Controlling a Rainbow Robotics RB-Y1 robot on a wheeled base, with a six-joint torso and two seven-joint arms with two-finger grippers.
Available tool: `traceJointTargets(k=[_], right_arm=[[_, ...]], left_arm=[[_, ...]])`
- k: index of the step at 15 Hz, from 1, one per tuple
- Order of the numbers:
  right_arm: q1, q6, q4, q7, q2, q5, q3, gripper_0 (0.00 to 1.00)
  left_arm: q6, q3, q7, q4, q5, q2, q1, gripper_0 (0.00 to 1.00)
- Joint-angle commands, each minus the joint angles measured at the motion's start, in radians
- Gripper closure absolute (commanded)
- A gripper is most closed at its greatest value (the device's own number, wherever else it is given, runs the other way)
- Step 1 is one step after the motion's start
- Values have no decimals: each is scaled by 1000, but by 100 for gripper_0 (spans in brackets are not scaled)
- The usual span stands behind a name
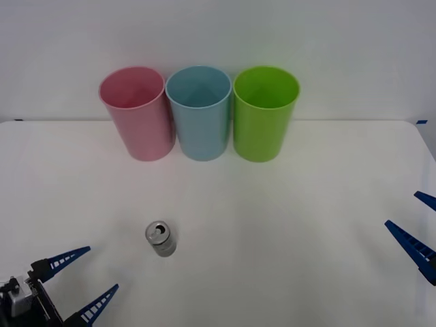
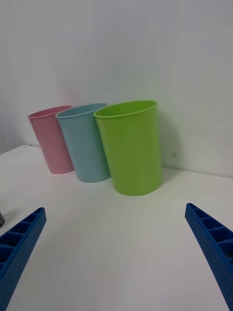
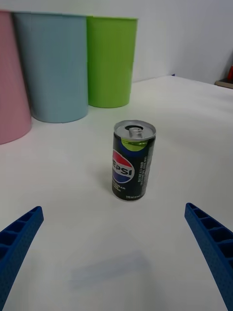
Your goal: Grasp the object on the table and drop it into the matching bin: aluminum can to the light blue bin, PET bottle to the pink bin.
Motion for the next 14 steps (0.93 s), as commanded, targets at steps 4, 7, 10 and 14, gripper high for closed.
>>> traceJointTargets(k=[4, 7, 10, 14], right_arm=[[0, 0, 0, 0, 0, 0, 0, 0], [0, 0, 0, 0, 0, 0, 0, 0], [0, 0, 0, 0, 0, 0, 0, 0], [0, 0, 0, 0, 0, 0, 0, 0]], left_arm=[[26, -61, 25, 61, -8, -15, -66, 0], [22, -82, -3, 112, -14, -29, -114, 0], [23, -78, -24, 113, -58, -61, -135, 0], [23, -55, -72, 113, -113, -120, -149, 0]])
